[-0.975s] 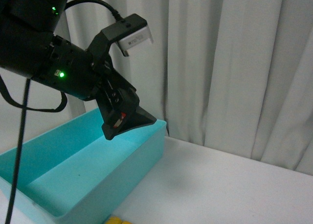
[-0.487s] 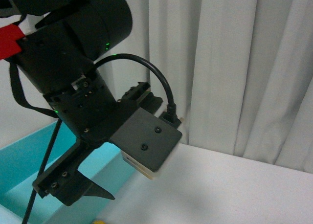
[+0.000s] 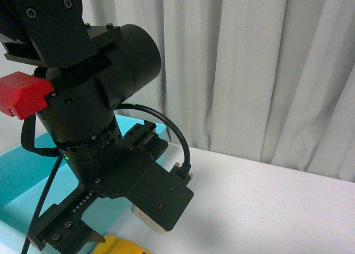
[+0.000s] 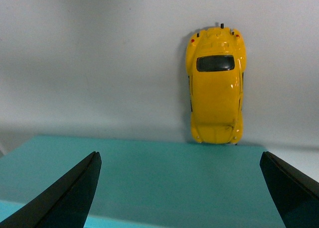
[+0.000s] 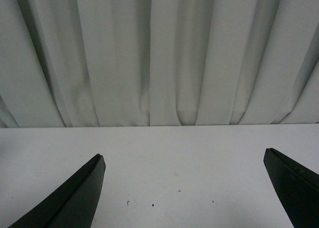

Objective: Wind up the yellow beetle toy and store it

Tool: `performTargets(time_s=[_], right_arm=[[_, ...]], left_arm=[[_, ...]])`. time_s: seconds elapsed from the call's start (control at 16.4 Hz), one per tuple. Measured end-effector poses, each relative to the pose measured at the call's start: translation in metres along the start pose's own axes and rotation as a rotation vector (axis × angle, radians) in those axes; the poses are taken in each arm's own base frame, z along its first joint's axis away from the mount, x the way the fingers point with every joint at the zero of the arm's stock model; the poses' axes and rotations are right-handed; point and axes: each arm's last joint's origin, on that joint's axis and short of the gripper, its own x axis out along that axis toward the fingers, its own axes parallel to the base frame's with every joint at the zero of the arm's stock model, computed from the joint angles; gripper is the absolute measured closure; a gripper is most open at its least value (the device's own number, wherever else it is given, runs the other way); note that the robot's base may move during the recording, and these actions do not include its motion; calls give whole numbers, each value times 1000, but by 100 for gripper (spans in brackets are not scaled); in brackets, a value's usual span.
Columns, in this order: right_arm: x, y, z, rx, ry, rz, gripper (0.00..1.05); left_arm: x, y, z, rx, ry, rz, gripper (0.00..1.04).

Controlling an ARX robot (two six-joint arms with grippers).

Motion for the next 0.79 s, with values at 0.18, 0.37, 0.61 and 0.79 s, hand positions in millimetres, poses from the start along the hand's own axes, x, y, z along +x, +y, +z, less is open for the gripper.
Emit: performTargets(time_s=[0.18, 0.37, 0.61, 0.79], right_arm=[[0, 0, 0, 0, 0, 0, 7], [0, 0, 0, 0, 0, 0, 7], [0, 0, 0, 0, 0, 0, 7], [0, 0, 0, 0, 0, 0, 7]], left_arm=[[13, 0, -5, -200, 37, -33, 7], [24, -5, -12, -350, 66, -40, 7], [43, -12, -12, -392, 59, -61, 7], [56, -17, -10, -345, 35, -83, 7]])
